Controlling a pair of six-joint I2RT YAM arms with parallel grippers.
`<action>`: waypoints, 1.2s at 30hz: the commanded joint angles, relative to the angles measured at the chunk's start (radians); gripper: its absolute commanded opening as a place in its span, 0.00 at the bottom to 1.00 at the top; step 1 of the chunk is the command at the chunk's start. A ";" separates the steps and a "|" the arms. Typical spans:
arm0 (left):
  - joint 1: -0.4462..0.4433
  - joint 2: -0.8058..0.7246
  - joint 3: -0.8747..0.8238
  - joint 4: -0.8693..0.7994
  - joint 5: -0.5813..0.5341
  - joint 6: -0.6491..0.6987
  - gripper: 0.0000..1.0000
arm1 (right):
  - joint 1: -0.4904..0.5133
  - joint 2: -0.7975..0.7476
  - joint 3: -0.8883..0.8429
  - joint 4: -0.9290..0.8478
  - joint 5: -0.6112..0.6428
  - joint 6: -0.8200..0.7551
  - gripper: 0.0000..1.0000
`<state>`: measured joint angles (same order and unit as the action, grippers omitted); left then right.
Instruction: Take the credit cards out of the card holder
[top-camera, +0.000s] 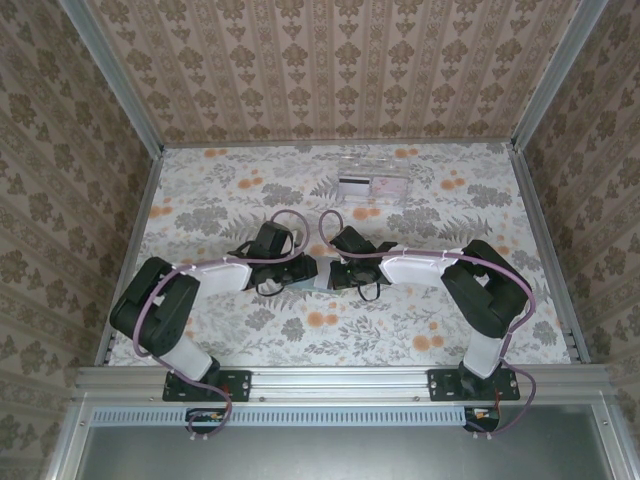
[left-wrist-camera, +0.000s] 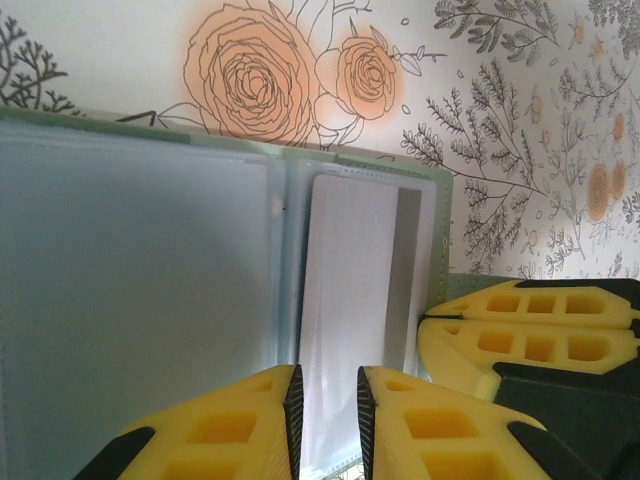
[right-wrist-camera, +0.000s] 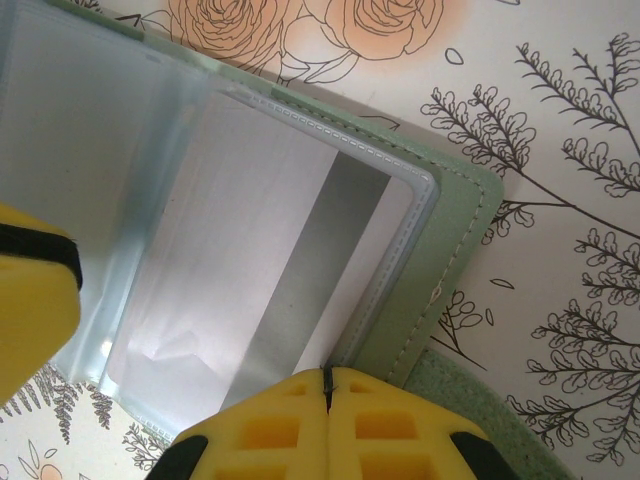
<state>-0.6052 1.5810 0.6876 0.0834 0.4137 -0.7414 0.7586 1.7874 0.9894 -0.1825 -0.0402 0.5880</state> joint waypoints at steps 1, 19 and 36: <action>0.001 0.026 0.021 0.027 0.024 0.007 0.24 | 0.011 0.030 0.005 -0.013 -0.011 0.013 0.02; -0.008 0.105 0.036 0.047 0.046 0.005 0.22 | 0.010 0.031 0.003 -0.009 -0.015 0.015 0.02; -0.023 0.073 0.015 0.027 0.020 0.005 0.16 | 0.010 0.027 -0.003 -0.010 -0.010 0.016 0.02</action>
<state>-0.6273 1.6733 0.7277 0.0975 0.4114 -0.7265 0.7582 1.7874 0.9894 -0.1825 -0.0399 0.5880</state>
